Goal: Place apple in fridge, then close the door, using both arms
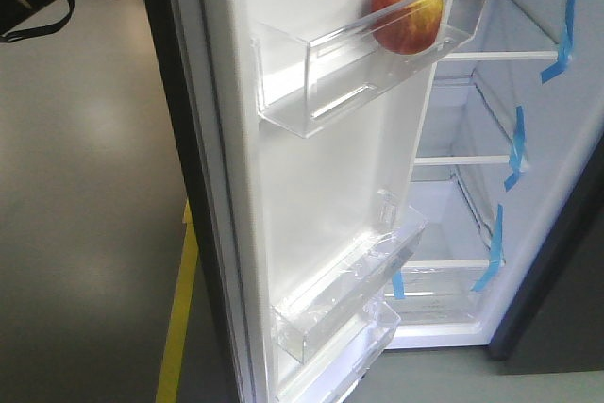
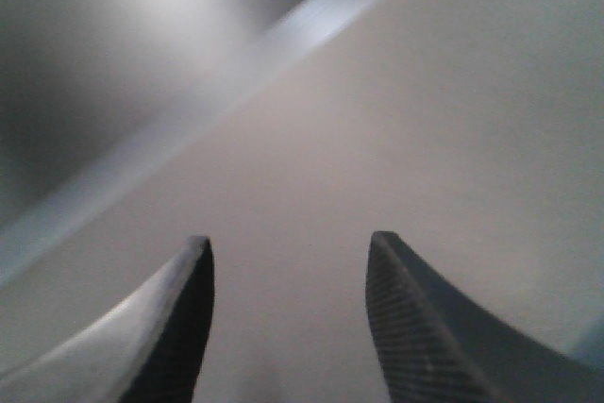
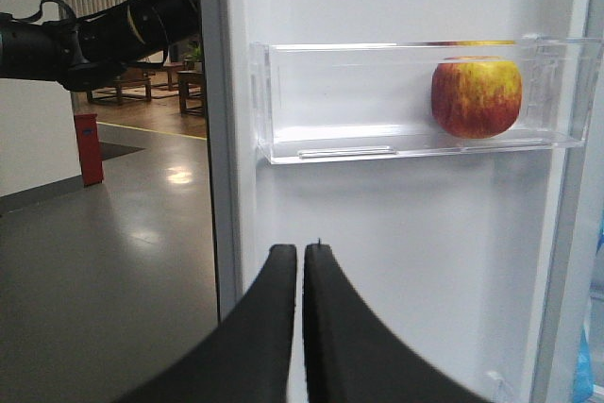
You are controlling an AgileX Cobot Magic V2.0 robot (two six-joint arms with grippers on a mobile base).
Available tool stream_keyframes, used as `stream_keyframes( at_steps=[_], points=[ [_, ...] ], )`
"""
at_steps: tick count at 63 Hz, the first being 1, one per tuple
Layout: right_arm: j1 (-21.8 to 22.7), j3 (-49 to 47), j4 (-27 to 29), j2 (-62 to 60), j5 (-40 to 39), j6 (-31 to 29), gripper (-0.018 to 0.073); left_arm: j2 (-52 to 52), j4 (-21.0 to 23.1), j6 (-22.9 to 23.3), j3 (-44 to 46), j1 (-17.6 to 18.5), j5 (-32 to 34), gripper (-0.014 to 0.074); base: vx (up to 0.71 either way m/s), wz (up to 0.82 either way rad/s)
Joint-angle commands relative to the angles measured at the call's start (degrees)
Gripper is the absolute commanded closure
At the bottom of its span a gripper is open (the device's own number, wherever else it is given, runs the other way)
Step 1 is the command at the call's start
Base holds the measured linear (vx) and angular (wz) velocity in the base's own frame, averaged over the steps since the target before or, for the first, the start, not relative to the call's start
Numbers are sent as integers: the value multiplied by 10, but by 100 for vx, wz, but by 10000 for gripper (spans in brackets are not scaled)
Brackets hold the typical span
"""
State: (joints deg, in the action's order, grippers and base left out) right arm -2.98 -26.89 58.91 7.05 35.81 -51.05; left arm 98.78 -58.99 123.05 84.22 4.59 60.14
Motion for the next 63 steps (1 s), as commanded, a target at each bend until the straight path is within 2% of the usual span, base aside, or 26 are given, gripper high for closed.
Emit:
stream_keyframes(
  at_steps=[1,7,17,25,35,43,56,63],
  points=[
    [1,-12,17,9,-39,-3,524,-28,13,3,19,39,88,227,0,0],
    [1,-12,17,9,-52,-3,512,-28,-5,3,19,84,94,227,0,0],
    [1,-12,17,9,-73,-3,498,-28,-66,3,19,166,88,227,0,0],
    [1,-12,9,9,-110,-3,482,-28,-88,3,19,183,89,227,0,0],
    [1,-13,-21,34,-175,-3,418,-29,-88,0,20,153,85,227,0,0],
    [1,-17,-44,97,-236,-10,304,-29,-95,-26,20,111,82,227,0,0],
    [1,-62,-48,254,-365,-38,78,-29,-157,-32,20,38,62,227,0,0],
    [1,-107,-46,346,-432,-55,22,-29,-188,-31,20,7,61,227,0,0]
  ],
)
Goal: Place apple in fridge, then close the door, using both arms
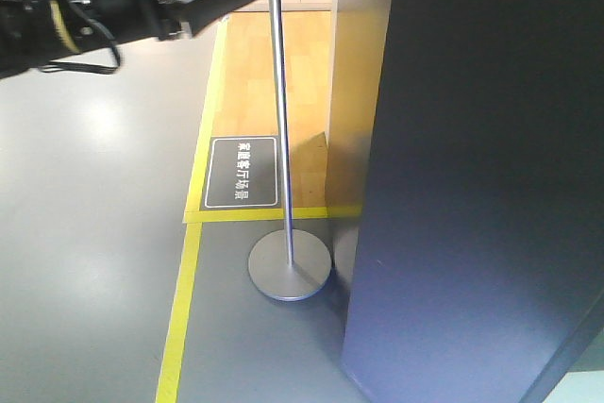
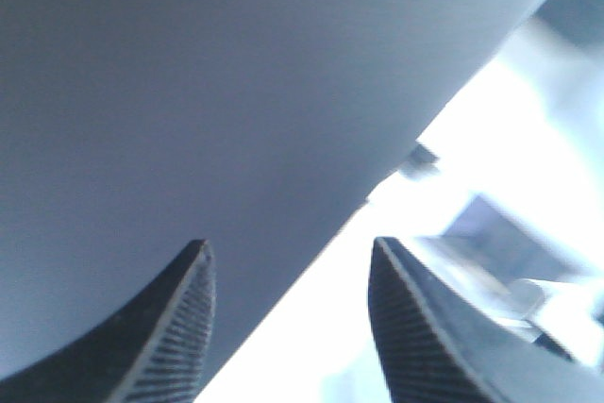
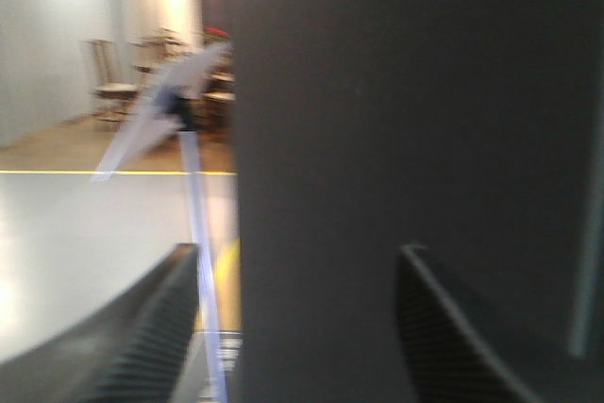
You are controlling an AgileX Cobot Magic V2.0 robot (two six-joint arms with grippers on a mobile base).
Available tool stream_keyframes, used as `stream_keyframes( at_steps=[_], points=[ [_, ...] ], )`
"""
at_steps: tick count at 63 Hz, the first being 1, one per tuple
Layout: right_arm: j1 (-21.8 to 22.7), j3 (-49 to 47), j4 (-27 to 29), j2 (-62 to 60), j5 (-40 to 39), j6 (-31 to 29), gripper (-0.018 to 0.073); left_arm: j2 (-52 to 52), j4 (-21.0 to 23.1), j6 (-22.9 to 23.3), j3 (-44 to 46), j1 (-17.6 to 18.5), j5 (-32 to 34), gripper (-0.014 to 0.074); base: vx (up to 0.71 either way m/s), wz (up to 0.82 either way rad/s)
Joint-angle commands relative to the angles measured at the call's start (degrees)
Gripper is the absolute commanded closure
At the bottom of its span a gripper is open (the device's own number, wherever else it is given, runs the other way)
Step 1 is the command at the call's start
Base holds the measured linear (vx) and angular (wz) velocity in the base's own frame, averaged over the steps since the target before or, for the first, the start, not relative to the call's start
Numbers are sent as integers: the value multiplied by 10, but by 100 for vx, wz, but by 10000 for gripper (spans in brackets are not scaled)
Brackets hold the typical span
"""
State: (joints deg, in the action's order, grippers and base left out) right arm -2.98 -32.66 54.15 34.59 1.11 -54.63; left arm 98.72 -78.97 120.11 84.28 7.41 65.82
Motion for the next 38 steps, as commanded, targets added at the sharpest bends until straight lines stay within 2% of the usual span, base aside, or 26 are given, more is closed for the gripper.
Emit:
stream_keyframes(
  at_steps=[1,17,23,32,38],
  points=[
    [1,-56,1,88,-92,-20,21,-29,9,0,19,-25,5,227,0,0],
    [1,-193,3,316,-243,-23,36,-29,-51,23,19,-65,6,227,0,0],
    [9,-245,15,384,-254,-23,37,-29,-67,23,19,-70,7,227,0,0],
    [24,-309,53,454,-254,-23,37,-29,-68,23,19,-70,6,227,0,0],
    [24,-343,52,489,-254,-23,37,-29,-68,23,19,-70,7,227,0,0]
  ],
)
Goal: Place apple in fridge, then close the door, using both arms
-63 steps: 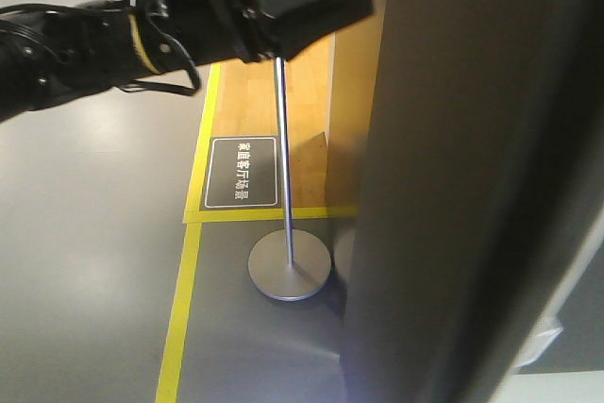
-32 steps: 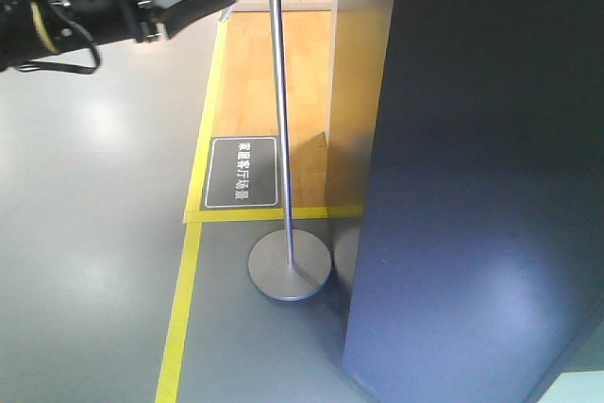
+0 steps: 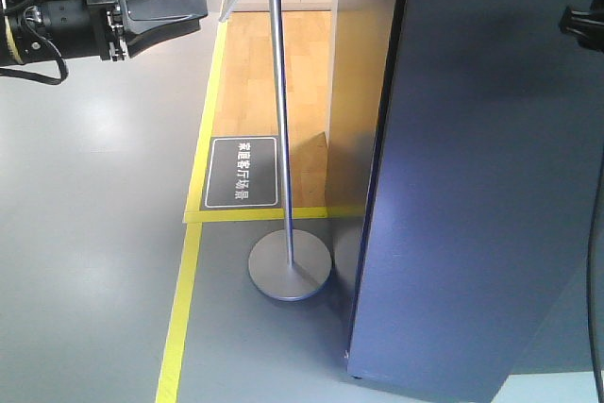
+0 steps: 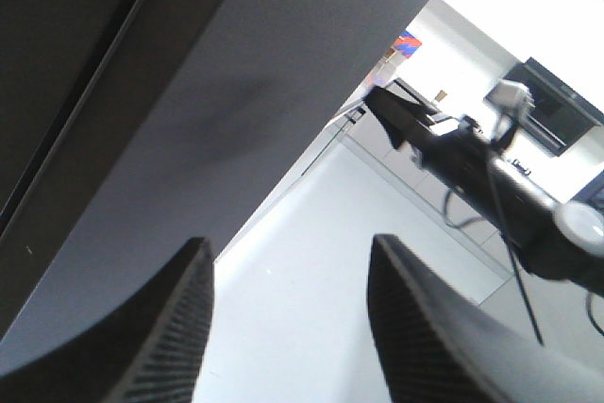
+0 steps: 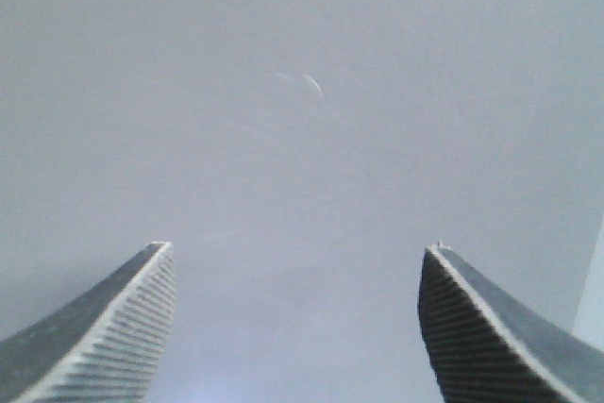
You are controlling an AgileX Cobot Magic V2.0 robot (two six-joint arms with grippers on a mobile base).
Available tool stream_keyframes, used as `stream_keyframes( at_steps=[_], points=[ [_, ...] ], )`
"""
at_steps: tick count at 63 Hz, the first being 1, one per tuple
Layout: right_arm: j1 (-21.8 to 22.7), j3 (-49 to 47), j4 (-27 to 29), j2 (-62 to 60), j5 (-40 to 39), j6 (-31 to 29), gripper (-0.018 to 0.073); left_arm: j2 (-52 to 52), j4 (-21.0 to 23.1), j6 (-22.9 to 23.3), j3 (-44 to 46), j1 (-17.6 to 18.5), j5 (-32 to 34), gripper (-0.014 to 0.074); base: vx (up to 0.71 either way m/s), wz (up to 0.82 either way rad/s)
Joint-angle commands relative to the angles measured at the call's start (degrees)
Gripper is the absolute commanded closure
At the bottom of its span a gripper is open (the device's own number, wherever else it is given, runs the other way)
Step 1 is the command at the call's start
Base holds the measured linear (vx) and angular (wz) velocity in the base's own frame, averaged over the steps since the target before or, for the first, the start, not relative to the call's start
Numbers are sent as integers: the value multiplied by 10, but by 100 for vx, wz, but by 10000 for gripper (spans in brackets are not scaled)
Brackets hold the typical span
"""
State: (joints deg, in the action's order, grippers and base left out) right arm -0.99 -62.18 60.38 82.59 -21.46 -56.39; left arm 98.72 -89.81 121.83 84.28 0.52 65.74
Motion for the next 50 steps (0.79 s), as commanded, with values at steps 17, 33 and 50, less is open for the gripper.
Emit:
stream_keyframes(
  at_steps=[17,33,50],
  points=[
    [4,-129,-10,89,-27,-5,37,-29,40,6,19,-1,3,227,0,0],
    [4,-176,-1,134,-19,-5,37,-29,22,6,19,-1,-1,227,0,0],
    [14,-254,1,200,76,-10,37,-29,-3,6,19,-1,-20,227,0,-2]
  ],
)
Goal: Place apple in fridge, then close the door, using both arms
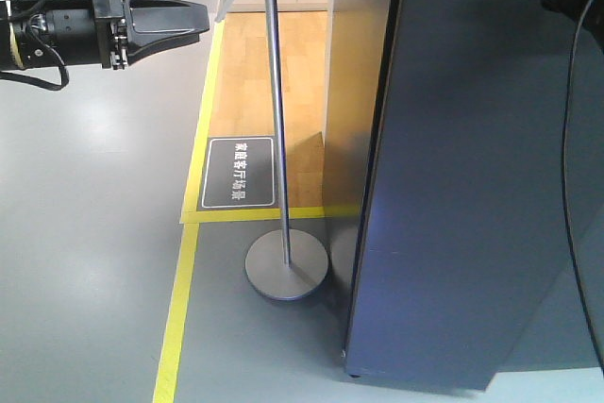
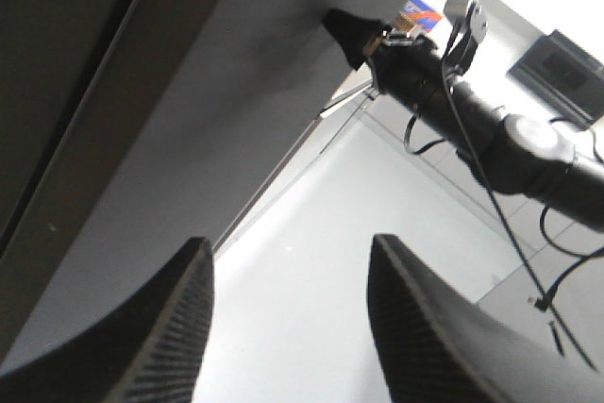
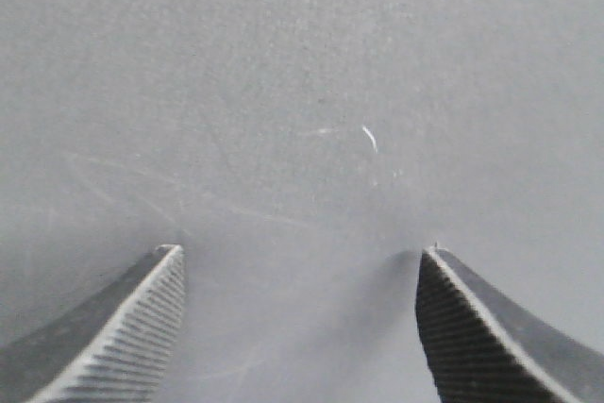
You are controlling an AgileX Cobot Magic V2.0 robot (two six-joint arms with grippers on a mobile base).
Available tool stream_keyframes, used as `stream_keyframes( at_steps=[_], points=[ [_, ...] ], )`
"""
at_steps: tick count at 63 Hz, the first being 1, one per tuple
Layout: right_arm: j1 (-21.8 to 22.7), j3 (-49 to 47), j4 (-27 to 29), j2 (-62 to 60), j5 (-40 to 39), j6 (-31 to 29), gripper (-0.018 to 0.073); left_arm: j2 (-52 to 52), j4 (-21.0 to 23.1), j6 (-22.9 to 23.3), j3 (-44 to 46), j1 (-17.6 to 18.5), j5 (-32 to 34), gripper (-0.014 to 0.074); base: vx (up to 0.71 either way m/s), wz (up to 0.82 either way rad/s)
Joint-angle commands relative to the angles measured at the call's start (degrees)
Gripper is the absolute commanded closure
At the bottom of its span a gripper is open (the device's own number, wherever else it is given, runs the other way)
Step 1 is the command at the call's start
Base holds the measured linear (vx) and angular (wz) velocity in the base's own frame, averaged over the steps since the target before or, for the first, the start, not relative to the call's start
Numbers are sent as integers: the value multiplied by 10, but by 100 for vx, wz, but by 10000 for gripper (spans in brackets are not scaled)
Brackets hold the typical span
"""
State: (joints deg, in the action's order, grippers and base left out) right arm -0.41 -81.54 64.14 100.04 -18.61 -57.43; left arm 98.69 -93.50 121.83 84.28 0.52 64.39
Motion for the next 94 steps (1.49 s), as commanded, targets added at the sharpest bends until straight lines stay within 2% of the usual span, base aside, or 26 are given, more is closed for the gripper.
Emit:
stream_keyframes(
  at_steps=[1,11,25,33,40,45,59,63,73,78,84,90,94],
  points=[
    [11,-67,-36,29,55,1,37,-28,32,6,19,-1,-7,227,-1,-5],
    [33,-104,-36,51,153,1,37,-28,31,6,19,-1,-9,227,-1,-3],
    [58,-118,-40,45,214,-1,46,-28,31,7,19,-1,-15,227,0,0],
    [62,-119,-42,13,280,-17,80,-28,33,15,19,-1,-3,245,0,0],
    [62,-119,-54,-29,360,-21,153,-28,31,15,19,-1,13,291,0,0],
    [62,-119,-56,-65,445,-22,246,-28,31,15,19,-1,32,343,0,1],
    [62,-119,-50,-153,654,-17,575,-30,30,15,19,-1,119,545,0,0],
    [59,-119,-49,-173,703,-14,574,-31,27,15,19,0,146,607,0,0],
    [59,-119,-51,-219,802,-8,565,-63,15,15,-7,8,149,606,0,0],
    [59,-107,-48,-243,818,-8,564,-96,0,15,-36,15,149,604,0,0],
    [59,-60,-47,-288,803,-14,564,-147,-43,15,-94,22,138,604,0,0],
    [59,29,-48,-355,772,-38,564,-218,-87,15,-176,24,102,604,0,0],
    [59,95,-48,-406,751,-57,564,-272,-89,14,-234,23,69,604,0,0]
  ],
)
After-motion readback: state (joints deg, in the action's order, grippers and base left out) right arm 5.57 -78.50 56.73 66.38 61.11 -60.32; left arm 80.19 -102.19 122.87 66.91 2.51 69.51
